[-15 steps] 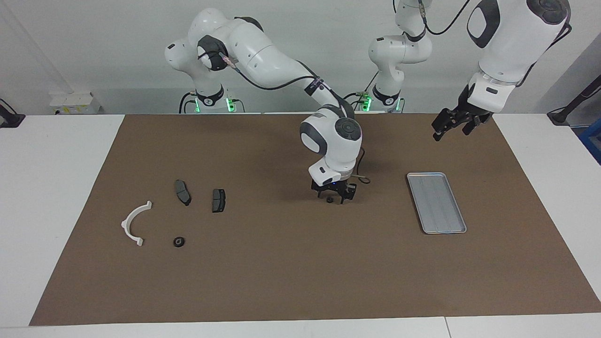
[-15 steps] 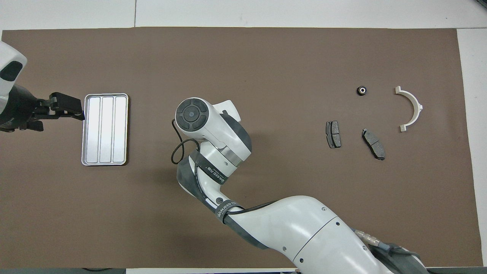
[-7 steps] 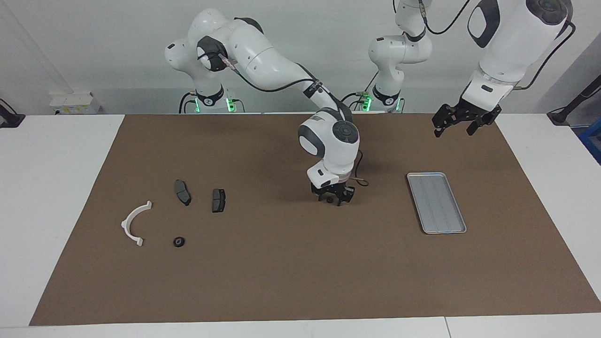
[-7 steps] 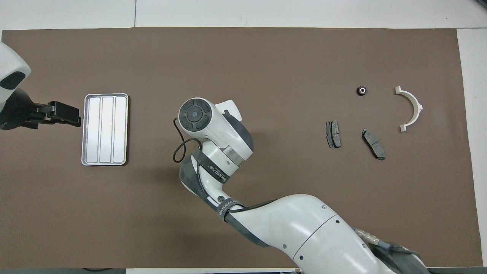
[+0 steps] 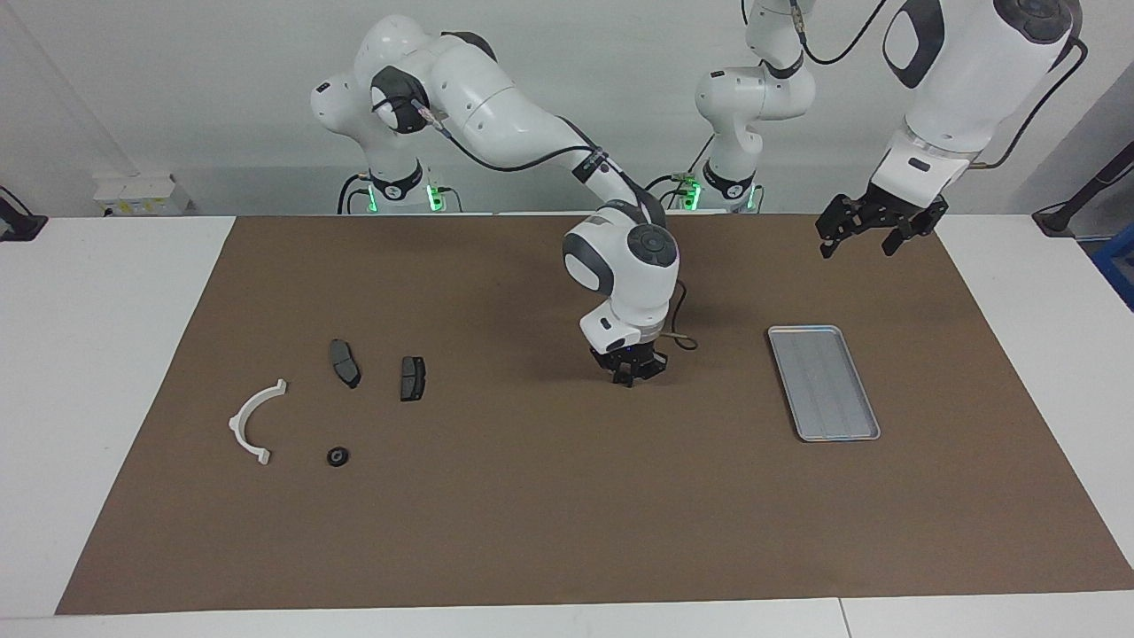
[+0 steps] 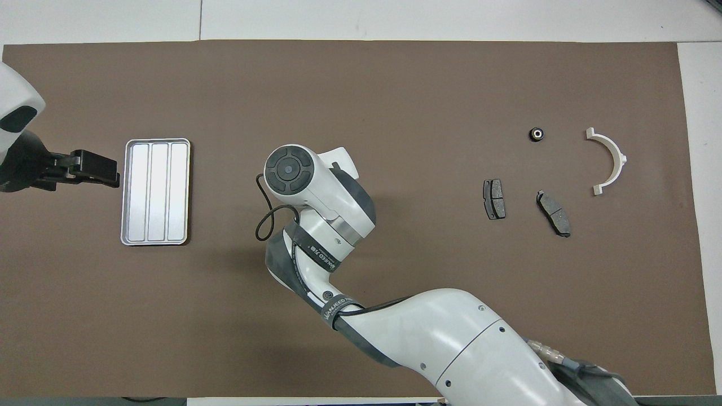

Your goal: Place bearing gear from tray to pile

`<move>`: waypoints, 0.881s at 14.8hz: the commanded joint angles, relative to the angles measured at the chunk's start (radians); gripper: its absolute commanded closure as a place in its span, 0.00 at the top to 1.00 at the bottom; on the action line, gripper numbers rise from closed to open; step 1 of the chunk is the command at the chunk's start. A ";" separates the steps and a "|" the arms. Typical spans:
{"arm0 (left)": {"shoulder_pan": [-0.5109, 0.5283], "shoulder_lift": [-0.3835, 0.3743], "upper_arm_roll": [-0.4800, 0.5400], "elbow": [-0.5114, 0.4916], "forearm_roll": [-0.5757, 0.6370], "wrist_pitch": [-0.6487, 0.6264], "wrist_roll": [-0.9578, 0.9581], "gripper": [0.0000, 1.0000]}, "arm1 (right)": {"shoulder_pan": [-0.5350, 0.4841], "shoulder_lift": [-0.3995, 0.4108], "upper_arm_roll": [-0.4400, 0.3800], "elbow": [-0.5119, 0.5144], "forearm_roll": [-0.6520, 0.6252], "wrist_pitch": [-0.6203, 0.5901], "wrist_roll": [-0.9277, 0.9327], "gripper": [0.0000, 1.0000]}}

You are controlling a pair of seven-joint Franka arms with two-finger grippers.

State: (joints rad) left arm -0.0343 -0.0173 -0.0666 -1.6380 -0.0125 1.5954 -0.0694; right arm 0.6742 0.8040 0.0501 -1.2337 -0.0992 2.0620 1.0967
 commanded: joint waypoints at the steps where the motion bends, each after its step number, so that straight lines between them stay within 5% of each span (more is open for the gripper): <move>1: -0.004 -0.015 0.001 -0.002 0.017 -0.017 0.010 1.00 | -0.019 -0.005 0.008 -0.027 -0.016 0.006 0.014 0.00; 3: -0.006 -0.019 0.001 -0.010 0.017 -0.017 0.011 1.00 | -0.047 -0.019 0.010 0.003 -0.014 -0.093 -0.042 0.00; 8: -0.006 -0.019 0.001 -0.010 0.017 -0.017 0.010 1.00 | -0.299 -0.112 0.043 0.128 0.004 -0.359 -0.504 0.00; 13: -0.006 -0.019 0.002 -0.010 0.017 -0.017 0.010 1.00 | -0.513 -0.140 0.040 0.013 0.006 -0.235 -0.895 0.00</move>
State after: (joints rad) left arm -0.0344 -0.0185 -0.0688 -1.6380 -0.0125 1.5942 -0.0693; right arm 0.2160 0.6697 0.0702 -1.1261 -0.0982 1.7459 0.2898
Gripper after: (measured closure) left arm 0.000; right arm 0.762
